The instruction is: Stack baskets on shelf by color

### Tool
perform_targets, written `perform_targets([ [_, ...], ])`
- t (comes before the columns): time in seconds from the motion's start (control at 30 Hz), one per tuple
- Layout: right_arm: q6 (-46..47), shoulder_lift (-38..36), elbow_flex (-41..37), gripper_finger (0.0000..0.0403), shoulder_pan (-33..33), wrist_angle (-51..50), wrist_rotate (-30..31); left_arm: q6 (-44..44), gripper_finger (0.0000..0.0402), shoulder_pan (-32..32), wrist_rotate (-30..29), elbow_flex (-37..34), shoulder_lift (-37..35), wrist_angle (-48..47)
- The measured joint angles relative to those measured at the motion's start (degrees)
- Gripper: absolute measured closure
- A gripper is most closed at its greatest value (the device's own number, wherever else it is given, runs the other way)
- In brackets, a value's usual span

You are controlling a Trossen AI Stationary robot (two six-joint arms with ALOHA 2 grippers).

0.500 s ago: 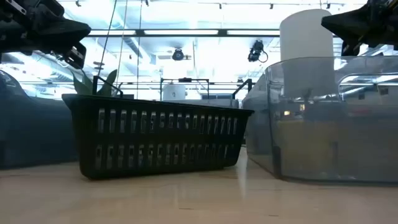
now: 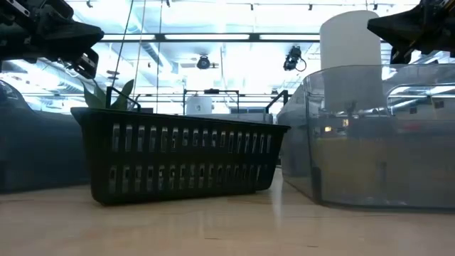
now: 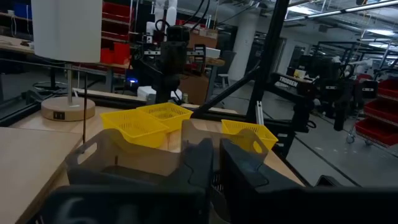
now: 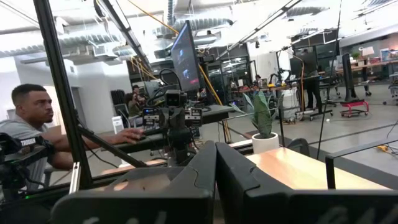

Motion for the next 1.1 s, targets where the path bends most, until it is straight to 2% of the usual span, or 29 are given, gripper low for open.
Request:
perform_targets([
  [0.5,0.0,0.0,0.0,0.0387,0.0,0.0,0.0,0.0,0.0363,0.0,0.0,0.0,0.0,0.0],
  [0.83,0.0,0.0,0.0,0.0387,0.0,0.0,0.0,0.0,0.0374,0.0,0.0,0.0,0.0,0.0],
  [1.1,0.0,0.0,0.0,0.0387,0.0,0.0,0.0,0.0,0.0364,0.0,0.0,0.0,0.0,0.0],
])
